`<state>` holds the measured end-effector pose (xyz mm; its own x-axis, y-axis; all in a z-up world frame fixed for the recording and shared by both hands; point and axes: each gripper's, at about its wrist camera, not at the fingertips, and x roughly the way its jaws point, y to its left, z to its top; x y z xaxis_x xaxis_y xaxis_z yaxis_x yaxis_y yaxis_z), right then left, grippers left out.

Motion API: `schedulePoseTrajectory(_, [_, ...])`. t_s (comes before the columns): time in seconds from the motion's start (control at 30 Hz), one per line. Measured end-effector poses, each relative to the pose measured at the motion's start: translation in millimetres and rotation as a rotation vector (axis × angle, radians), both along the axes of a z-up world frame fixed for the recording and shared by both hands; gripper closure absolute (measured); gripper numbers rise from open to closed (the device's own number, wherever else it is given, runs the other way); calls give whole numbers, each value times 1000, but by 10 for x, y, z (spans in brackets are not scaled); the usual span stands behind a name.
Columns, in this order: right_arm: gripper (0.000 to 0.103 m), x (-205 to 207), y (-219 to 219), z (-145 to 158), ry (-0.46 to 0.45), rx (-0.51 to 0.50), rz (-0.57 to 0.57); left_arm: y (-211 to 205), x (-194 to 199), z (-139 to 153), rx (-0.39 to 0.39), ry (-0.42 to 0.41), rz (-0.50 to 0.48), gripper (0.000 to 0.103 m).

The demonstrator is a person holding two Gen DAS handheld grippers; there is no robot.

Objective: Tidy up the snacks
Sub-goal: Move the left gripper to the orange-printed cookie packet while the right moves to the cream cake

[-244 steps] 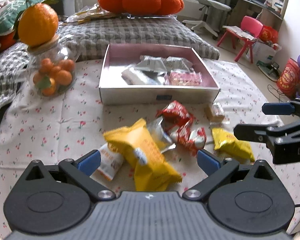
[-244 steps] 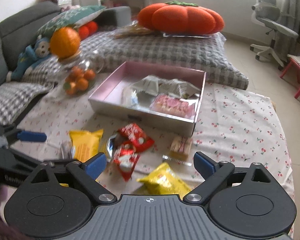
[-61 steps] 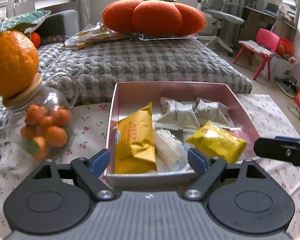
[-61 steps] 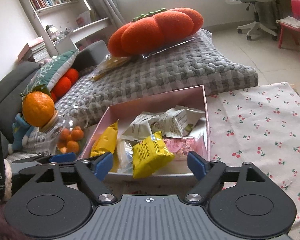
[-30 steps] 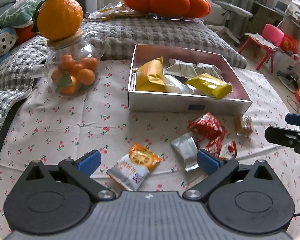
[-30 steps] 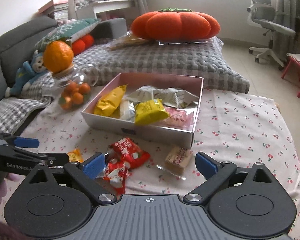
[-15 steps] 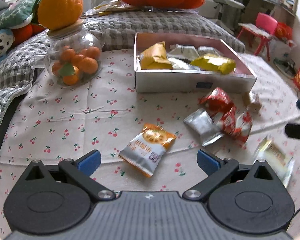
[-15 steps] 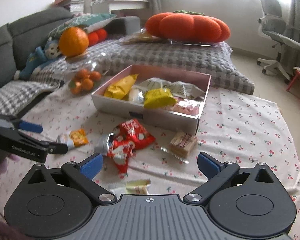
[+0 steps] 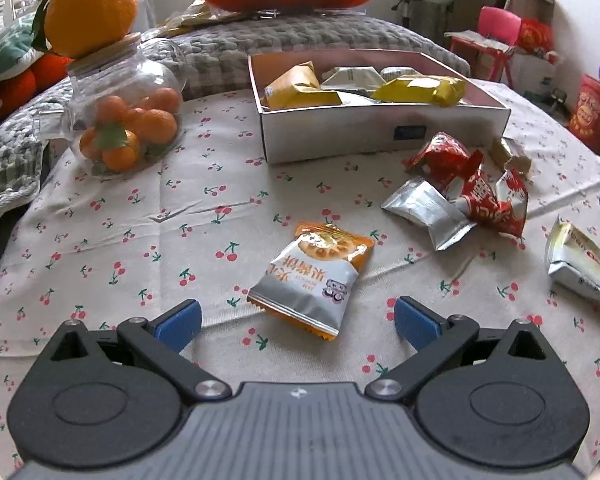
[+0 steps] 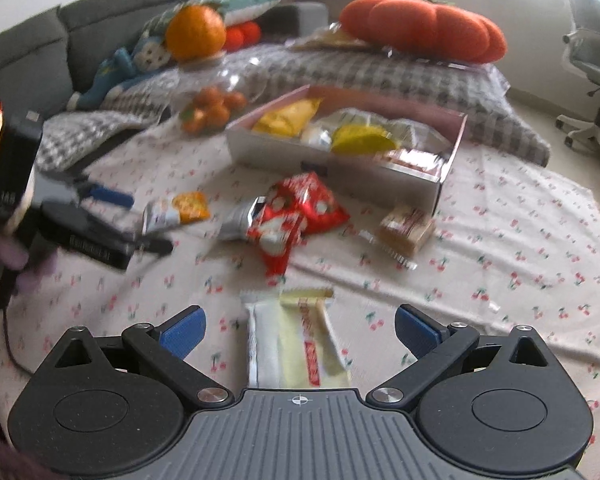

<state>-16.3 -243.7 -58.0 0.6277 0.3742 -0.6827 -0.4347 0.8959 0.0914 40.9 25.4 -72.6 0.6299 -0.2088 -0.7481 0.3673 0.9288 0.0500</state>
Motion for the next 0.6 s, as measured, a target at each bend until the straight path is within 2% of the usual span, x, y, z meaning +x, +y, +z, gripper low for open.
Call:
schedulePoseTrajectory(0.33, [1, -41, 94, -249, 67, -63, 53, -15, 80, -48, -51, -13, -20, 0])
schedulePoseTrajectory(0.6, [0, -45, 112, -279, 53, -75, 56, -96, 123, -39, -52, -9, -32, 2])
